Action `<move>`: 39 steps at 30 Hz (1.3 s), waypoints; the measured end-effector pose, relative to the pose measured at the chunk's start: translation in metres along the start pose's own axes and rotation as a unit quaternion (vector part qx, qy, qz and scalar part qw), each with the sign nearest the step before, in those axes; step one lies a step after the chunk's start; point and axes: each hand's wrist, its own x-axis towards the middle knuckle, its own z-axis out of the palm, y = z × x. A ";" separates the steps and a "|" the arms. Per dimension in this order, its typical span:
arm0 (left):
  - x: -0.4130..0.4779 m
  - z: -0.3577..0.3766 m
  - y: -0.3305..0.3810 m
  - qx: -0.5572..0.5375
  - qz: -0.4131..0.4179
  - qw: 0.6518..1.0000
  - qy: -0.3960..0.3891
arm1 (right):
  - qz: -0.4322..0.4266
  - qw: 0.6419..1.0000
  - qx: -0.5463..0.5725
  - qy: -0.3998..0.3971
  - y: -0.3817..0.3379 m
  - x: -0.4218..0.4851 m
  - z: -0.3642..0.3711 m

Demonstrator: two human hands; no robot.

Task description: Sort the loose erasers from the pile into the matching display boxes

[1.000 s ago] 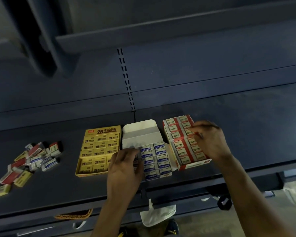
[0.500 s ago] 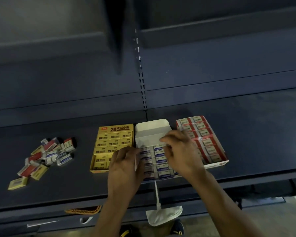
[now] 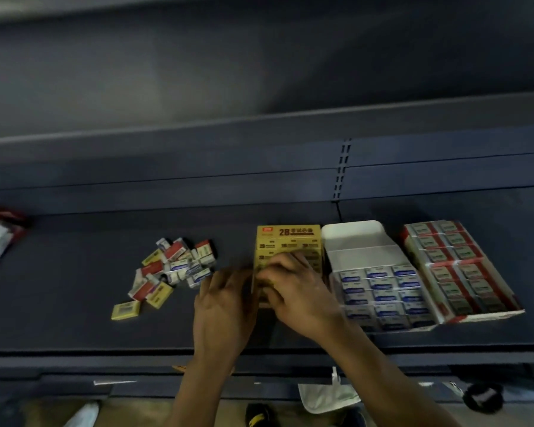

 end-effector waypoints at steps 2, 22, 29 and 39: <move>-0.001 -0.002 -0.018 0.008 -0.012 1.000 -0.007 | -0.003 1.000 0.023 -0.008 -0.009 0.008 0.011; 0.006 -0.029 -0.128 0.064 -0.013 0.996 0.068 | 0.037 0.996 -0.014 -0.081 -0.071 0.070 0.090; 0.020 -0.024 -0.135 0.081 -0.010 0.995 0.060 | 0.066 0.995 -0.028 -0.074 -0.073 0.073 0.093; 0.033 -0.014 -0.142 0.054 -0.027 0.997 0.057 | 0.113 0.989 -0.021 -0.088 -0.072 0.078 0.095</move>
